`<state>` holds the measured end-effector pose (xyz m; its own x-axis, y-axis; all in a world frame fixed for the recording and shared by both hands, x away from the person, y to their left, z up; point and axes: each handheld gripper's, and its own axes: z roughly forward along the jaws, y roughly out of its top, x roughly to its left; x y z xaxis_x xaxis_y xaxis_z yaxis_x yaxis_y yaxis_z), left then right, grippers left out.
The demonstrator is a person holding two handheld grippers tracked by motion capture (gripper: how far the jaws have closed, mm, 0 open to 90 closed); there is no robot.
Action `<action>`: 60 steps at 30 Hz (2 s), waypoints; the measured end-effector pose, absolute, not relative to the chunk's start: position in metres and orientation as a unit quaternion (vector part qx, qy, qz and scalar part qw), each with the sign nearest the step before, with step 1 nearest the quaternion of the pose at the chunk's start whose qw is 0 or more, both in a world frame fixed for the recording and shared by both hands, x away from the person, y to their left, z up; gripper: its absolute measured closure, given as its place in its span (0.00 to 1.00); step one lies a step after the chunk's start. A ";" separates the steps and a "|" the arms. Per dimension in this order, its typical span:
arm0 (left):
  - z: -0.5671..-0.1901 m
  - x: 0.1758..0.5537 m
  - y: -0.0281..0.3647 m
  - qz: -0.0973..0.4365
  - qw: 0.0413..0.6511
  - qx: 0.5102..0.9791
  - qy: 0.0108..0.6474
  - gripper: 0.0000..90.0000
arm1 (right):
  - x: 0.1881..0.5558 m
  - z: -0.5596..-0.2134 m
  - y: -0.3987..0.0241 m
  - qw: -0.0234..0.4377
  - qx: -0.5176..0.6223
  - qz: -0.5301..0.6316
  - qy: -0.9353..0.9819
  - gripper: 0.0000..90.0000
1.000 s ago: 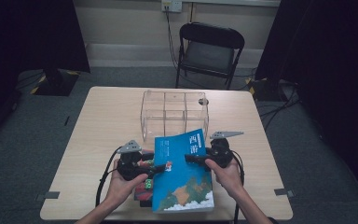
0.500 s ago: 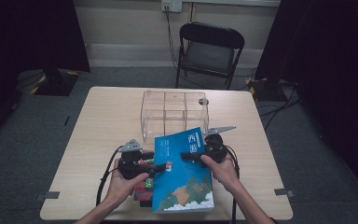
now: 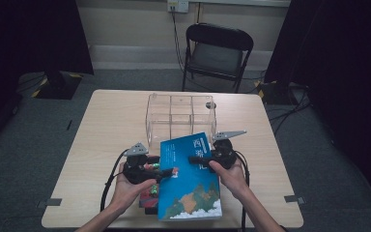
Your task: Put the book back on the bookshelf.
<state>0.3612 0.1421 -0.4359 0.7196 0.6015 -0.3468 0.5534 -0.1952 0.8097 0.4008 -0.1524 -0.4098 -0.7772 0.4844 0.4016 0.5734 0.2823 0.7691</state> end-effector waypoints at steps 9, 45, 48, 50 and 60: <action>-0.435 0.365 0.140 0.011 0.521 0.764 0.381 0.18 | 0.393 -0.404 -0.155 0.029 -0.325 -0.517 -0.792 0.83; -0.421 0.382 0.136 -0.108 0.544 0.741 0.378 0.29 | 0.375 -0.374 -0.159 0.007 -0.284 -0.533 -0.797 0.86; -0.421 0.382 0.139 -0.118 0.557 0.734 0.371 0.34 | 0.375 -0.370 -0.160 0.010 -0.279 -0.527 -0.802 0.86; -0.421 0.381 0.140 -0.120 0.557 0.731 0.376 0.36 | 0.377 -0.367 -0.159 0.011 -0.277 -0.514 -0.812 0.86; -0.407 0.372 0.146 -0.110 0.570 0.733 0.354 0.40 | 0.364 -0.348 -0.152 -0.014 -0.261 -0.510 -0.819 0.87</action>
<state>0.3722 0.1459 -0.4074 0.7256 0.3936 -0.5644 0.6440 -0.0997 0.7585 0.3640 -0.1521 -0.3484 -0.8630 0.4428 0.2433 0.4140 0.3434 0.8430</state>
